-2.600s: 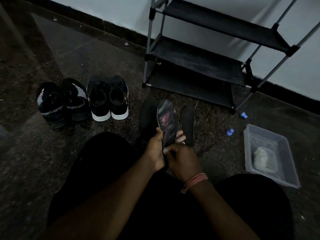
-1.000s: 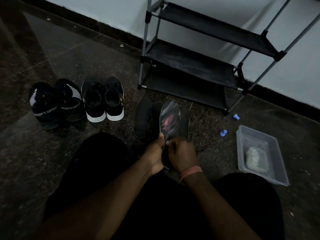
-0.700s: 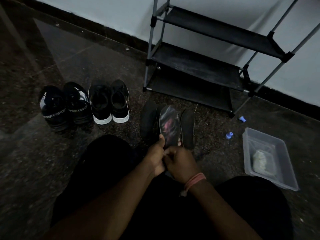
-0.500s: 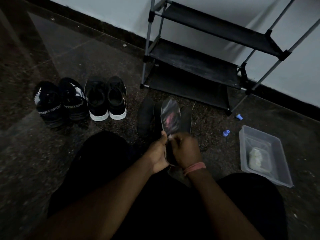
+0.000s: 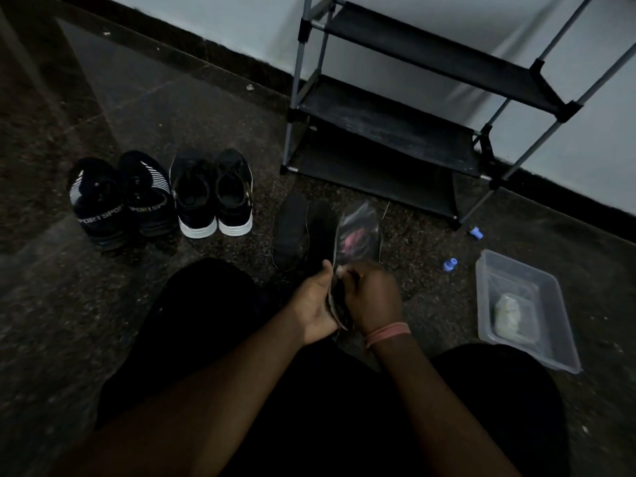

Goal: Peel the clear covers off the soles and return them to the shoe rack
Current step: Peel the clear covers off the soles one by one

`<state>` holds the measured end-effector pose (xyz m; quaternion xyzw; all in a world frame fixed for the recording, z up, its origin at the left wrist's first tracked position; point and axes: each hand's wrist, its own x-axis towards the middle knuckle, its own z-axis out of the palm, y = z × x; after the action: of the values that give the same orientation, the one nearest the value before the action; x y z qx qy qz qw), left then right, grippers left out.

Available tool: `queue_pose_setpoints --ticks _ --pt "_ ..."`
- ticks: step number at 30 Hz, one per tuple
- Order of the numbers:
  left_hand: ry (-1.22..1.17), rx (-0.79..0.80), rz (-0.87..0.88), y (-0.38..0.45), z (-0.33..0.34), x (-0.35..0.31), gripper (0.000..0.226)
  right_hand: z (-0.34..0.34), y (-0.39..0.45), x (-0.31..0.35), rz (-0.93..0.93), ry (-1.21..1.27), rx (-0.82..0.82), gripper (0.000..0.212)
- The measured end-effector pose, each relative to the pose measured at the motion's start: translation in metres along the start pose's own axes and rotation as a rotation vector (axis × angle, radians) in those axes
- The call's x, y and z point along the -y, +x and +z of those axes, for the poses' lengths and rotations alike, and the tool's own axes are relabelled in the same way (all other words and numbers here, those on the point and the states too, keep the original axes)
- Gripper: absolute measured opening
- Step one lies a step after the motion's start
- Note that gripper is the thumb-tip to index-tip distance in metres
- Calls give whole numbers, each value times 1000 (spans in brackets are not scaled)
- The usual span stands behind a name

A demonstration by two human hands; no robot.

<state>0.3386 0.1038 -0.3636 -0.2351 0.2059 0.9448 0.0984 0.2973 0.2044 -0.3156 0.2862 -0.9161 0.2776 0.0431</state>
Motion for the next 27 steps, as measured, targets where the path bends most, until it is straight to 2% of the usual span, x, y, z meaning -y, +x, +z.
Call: queue_pose_setpoints --ticks 3,8,10,16,19,22,25,27 --pt "28 -7 -23 -3 -1 3 59 0 2 -6 68 -60 1 11" --pt "61 -48 26 1 -6 -8 62 -5 -24 12 -78 131 245 12" --pt "93 -41 13 3 -5 -7 62 -7 -22 6 -74 140 226 12" --pt "102 -21 -39 -2 -4 -3 63 -2 5 -12 -12 -56 -2 8" --pt "129 -57 -56 -4 -8 -1 65 -1 -2 -5 -57 -73 102 13" --pt "143 -75 -56 -2 -6 -2 69 -7 -19 4 -64 102 248 15" --pt "146 -60 -37 0 -3 -2 72 -10 -15 1 -56 159 173 14" --pt "156 -36 -23 -1 -2 -1 70 -7 -6 -3 -44 86 78 10"
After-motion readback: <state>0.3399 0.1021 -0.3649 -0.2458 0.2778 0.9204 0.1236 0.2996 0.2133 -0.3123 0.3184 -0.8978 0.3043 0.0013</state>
